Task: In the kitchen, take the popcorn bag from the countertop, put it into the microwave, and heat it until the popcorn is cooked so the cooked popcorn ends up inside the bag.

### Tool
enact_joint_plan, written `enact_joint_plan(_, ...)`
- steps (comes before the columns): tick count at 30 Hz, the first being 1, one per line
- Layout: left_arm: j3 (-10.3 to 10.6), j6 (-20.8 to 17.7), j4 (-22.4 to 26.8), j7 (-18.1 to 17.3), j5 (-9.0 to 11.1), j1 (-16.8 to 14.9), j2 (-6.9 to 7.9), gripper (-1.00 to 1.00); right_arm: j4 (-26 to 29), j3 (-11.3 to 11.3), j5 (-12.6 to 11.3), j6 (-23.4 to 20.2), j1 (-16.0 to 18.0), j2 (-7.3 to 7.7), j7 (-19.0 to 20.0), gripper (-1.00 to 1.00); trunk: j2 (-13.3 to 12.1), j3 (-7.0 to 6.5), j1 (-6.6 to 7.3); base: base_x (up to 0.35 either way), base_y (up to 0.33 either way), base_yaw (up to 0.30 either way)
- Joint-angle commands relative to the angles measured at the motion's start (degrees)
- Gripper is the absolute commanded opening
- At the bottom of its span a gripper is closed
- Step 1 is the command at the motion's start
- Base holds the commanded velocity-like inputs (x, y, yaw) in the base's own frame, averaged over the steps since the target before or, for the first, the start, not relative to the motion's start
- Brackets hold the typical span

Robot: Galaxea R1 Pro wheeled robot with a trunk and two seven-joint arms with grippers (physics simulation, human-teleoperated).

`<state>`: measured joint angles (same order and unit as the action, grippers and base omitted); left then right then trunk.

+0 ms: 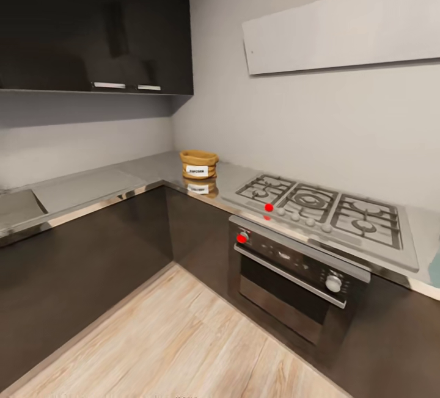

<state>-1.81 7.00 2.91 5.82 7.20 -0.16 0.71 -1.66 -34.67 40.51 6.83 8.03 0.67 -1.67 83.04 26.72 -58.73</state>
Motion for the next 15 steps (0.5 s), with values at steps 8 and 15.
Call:
enact_joint_plan(8,-0.20,0.29,-0.01,-0.02,0.43,-0.01,0.08,1.00,-0.17,-0.48,0.45,0.29,0.06,0.08,-0.17,1.00,0.03,0.05,0.00,0.000,0.000,0.212)
enact_joint_plan(15,-0.21,0.29,-0.01,-0.02,0.52,-0.01,0.08,1.00,-0.02,-0.38,0.67,-0.04,0.06,0.38,-0.26,1.00,0.03,0.05,0.00,0.000,0.000,0.010)
